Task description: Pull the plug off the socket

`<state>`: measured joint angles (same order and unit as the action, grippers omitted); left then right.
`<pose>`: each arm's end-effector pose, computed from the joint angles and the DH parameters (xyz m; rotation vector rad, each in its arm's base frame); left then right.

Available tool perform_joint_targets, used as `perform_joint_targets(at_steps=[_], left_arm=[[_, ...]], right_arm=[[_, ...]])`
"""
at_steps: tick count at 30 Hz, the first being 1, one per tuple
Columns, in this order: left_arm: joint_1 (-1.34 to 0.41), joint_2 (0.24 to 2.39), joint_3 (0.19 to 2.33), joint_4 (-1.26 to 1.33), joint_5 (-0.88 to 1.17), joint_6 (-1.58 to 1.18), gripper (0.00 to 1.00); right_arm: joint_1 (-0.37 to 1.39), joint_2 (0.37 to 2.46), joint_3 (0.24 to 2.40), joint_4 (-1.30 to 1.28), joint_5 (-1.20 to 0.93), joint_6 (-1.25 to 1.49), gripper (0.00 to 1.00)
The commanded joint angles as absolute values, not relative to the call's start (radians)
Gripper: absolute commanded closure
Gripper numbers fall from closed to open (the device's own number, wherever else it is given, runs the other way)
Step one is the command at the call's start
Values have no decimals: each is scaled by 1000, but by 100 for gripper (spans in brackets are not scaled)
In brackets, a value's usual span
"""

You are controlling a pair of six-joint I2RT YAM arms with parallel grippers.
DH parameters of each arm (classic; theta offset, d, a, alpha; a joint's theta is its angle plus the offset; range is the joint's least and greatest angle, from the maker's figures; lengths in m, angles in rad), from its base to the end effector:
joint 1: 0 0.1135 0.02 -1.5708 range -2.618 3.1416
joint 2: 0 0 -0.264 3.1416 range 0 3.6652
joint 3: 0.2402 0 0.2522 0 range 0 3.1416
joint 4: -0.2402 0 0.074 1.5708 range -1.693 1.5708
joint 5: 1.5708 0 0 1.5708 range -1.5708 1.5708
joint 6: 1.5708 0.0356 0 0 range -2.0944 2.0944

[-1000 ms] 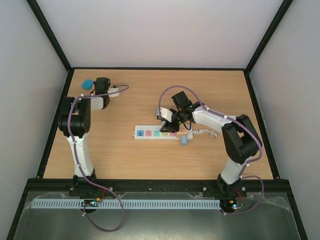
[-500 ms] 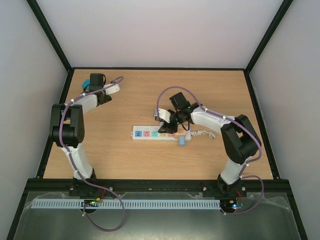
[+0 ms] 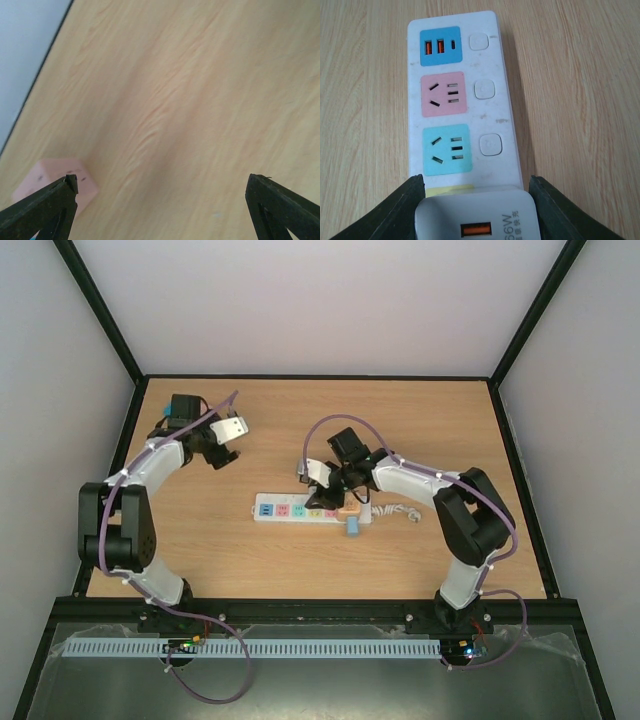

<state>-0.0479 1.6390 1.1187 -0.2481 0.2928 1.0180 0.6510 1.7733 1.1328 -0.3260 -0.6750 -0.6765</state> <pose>0.3572 -0.0274 0.2320 1.2921 1.9073 0.1548 0.2754 0.2378 0.1901 -1.6920 1.7356 0.8359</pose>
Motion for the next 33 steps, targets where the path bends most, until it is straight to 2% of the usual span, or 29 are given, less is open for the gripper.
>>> perform_joint_targets(at_steps=[1,3,7,12,16,28,33], left_arm=[[-91,1575,1064,-375,485,1005,6],[-117,1549,1038,-381,517,1003,6],[-152,1512,1005,-391,596,996,6],[-177,1500,990,-409,644,986,7],[-199,1502,972,-406,655,976,7],[-299,1500,953,-394,699,944,8],[-364,1536,967,-391,719,939,8]], right_arm=[[685,1833,1146,-320,-671,-586,78],[687,1839,1153,-301,-671,-548,78],[689,1834,1153,-274,-695,-519,70],[689,1816,1165,-287,-716,-515,41],[690,1794,1173,-297,-705,-517,29],[661,1674,1175,-369,-679,-563,15],[597,1602,1158,-491,-703,-654,14]])
